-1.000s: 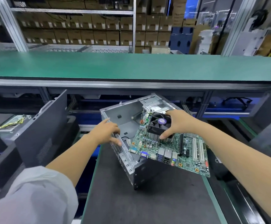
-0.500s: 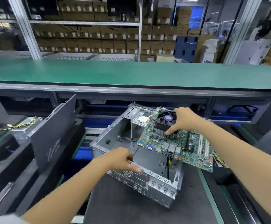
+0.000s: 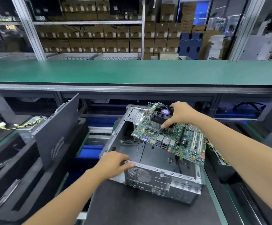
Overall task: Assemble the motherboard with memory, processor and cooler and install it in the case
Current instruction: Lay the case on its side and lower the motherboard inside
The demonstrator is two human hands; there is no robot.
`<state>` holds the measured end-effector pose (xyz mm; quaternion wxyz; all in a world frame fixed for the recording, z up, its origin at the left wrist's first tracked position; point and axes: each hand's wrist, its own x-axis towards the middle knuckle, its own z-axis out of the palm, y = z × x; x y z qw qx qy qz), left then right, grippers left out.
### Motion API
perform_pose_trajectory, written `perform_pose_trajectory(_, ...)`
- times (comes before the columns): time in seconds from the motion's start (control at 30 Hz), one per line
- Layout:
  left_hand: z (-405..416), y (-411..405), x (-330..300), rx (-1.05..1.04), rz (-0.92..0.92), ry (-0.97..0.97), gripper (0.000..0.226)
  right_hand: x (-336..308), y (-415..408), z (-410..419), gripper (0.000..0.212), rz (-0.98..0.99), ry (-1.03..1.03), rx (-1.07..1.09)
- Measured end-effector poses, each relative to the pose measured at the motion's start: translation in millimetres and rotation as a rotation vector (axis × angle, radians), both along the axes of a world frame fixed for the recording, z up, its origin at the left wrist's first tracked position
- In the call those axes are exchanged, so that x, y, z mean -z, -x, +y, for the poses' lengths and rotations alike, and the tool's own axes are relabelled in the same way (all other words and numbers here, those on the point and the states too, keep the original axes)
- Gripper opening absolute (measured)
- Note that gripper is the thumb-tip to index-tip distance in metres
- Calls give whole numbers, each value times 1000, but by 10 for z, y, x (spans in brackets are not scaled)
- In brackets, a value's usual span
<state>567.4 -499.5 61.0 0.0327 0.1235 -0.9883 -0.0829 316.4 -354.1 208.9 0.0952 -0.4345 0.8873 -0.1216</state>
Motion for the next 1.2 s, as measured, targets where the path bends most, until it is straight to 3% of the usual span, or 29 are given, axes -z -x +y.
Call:
perform_pose_trajectory(0.17,194,76,52,-2,1,-96,55,-69,59,-127,104,15,2,-63)
perform_pose_trajectory(0.3,100,186,-117,17,-162,-380,62,-79,196,-159,109,4,36,-86)
perform_pose_trajectory(0.43,139,724,-132,-127,-74,-579,54,-74,368,-156,114,-16,55,-88)
perform_pose_trajectory(0.5,313,1119,-53,-109,-220,-585,54,-59,458,-162,112,-23,64,-87)
perform_pose_trajectory(0.6,505,1476,18,11,-613,-570,92,-21,598,-142,117,-20,66,-95)
perform_pose_trajectory(0.73,384,1360,18,287,-851,-882,103,59,733,-102,117,-8,49,-109)
perform_pose_trajectory(0.8,396,1260,37,373,-938,-908,110,92,764,-105,114,-28,32,-113)
perform_pose_trajectory(0.97,494,1237,39,296,-857,-874,71,163,730,-124,104,-57,11,-123)
perform_pose_trajectory(1.2,737,1209,-57,264,-721,-871,57,208,585,-155,105,-71,16,-125)
